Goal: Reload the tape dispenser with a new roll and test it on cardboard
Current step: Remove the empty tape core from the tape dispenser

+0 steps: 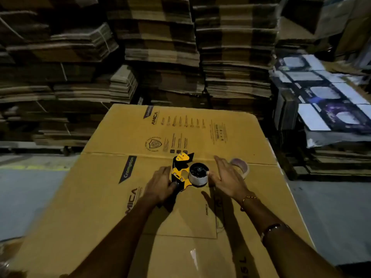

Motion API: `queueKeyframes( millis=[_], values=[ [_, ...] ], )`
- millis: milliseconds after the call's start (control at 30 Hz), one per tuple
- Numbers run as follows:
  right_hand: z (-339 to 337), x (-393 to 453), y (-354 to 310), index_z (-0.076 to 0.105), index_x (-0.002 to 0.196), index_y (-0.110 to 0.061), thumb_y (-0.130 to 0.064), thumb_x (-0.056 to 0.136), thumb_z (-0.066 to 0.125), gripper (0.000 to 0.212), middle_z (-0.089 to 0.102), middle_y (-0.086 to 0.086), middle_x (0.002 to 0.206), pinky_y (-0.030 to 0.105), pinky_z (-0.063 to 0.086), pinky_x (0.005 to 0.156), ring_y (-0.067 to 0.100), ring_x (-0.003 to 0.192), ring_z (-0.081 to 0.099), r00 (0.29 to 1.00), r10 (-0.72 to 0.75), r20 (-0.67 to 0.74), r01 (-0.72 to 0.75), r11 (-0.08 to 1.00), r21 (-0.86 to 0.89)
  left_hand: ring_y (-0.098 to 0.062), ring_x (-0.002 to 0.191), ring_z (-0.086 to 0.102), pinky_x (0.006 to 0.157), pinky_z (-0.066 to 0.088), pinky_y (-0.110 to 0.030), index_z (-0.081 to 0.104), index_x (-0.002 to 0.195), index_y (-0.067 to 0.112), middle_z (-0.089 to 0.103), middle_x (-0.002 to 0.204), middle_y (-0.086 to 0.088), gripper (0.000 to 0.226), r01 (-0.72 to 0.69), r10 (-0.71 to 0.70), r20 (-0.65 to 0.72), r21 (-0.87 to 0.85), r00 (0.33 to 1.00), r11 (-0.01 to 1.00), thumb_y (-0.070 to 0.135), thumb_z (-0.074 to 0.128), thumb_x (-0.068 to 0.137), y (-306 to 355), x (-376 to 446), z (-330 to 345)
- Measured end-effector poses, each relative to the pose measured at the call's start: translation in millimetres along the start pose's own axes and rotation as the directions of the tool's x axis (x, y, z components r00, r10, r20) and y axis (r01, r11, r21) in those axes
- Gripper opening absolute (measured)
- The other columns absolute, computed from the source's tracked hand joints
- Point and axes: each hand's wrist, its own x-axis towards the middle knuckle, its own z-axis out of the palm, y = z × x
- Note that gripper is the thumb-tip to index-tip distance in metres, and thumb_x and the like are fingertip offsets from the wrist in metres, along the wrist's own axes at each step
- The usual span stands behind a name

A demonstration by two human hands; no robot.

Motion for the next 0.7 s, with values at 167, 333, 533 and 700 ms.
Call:
queueKeyframes(
  millis=[167, 333, 533, 700],
  values=[
    [32.7, 4.8, 11.6, 0.018, 0.155, -0.011, -0.044, 0.100, 0.048, 0.070, 0.031, 0.010, 0.156, 0.043, 0.039, 0.106, 0.031, 0.138, 0.040, 0.986, -0.016, 0.168, -0.010, 0.988, 0.155, -0.036, 0.111, 0.061, 0.088, 0.052, -0.042, 0.057, 0.124, 0.007, 0.064, 0.120, -0.017, 0.040, 0.160, -0.139, 0.105, -0.230, 0.985, 0.960, 0.031, 0.062, 0.092, -4.6, 7.0, 22.5],
    [50.0, 10.8, 17.2, 0.019, 0.155, -0.014, -0.041, 0.098, 0.055, 0.073, 0.032, 0.008, 0.154, 0.040, 0.042, 0.104, 0.029, 0.136, 0.043, 0.981, -0.022, 0.193, -0.035, 0.957, 0.287, -0.032, 0.102, 0.064, 0.086, 0.053, -0.041, 0.060, 0.119, 0.008, 0.067, 0.113, -0.012, 0.040, 0.308, -0.251, 0.216, -0.295, 0.944, 0.904, 0.033, 0.067, 0.089, -15.6, 12.2, 35.7],
    [55.4, 21.2, 19.7, 0.026, 0.152, -0.018, -0.036, 0.096, 0.060, 0.068, 0.036, 0.008, 0.151, 0.034, 0.039, 0.104, 0.027, 0.134, 0.044, 0.987, 0.017, 0.160, -0.080, 0.917, 0.391, -0.019, 0.084, 0.070, 0.076, 0.057, -0.029, 0.067, 0.107, 0.001, 0.074, 0.099, -0.010, 0.034, 0.542, -0.230, 0.503, -0.660, 0.833, 0.521, 0.027, 0.072, 0.087, 0.6, -1.2, 45.2],
    [61.0, 18.3, 18.7, 0.031, 0.151, -0.017, -0.036, 0.094, 0.063, 0.067, 0.041, 0.009, 0.148, 0.028, 0.035, 0.099, 0.028, 0.134, 0.044, 0.987, 0.081, 0.140, -0.135, 0.888, 0.440, -0.024, 0.062, 0.058, 0.064, 0.051, -0.037, 0.059, 0.115, -0.003, 0.063, 0.081, -0.013, 0.029, 0.476, -0.217, 0.425, -0.806, 0.879, 0.352, 0.018, 0.063, 0.095, 24.9, -14.9, 58.2]
  ],
)
